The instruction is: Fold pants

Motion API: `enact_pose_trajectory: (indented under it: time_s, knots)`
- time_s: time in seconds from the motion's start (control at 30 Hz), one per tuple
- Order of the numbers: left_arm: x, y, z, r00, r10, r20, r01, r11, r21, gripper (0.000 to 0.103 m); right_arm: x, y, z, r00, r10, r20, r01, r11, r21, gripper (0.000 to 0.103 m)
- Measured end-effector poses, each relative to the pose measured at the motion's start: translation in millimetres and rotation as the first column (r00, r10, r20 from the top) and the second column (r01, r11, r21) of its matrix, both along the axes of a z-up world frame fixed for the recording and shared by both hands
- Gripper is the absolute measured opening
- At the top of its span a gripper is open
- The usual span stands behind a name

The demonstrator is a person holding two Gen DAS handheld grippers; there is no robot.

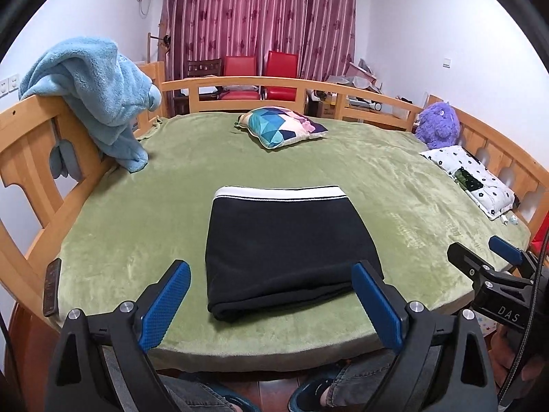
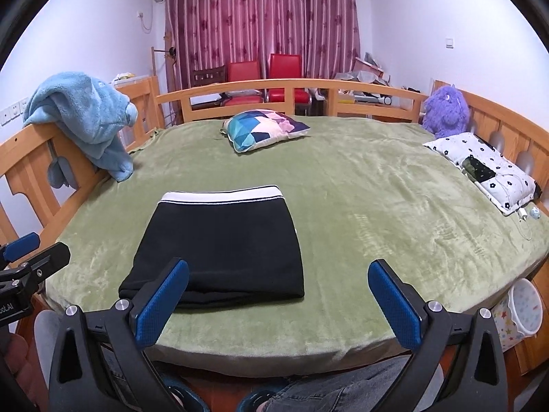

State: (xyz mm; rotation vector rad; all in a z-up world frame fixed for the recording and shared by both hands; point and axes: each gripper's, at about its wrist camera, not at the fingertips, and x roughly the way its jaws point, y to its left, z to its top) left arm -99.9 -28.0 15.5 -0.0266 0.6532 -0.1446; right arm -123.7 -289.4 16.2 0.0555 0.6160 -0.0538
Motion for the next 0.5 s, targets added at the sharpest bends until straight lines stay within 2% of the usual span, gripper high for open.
enact_pose_trajectory:
  time_s: [0.5]
  knots:
    - [-2.5,3.5,1.0,1.0,0.017,-0.002,-0.017,1.0,-0.013,0.096,-5.5,1.5,1.6,1.0,-0.012,0.002,0.012,1.0,0.01,0.102]
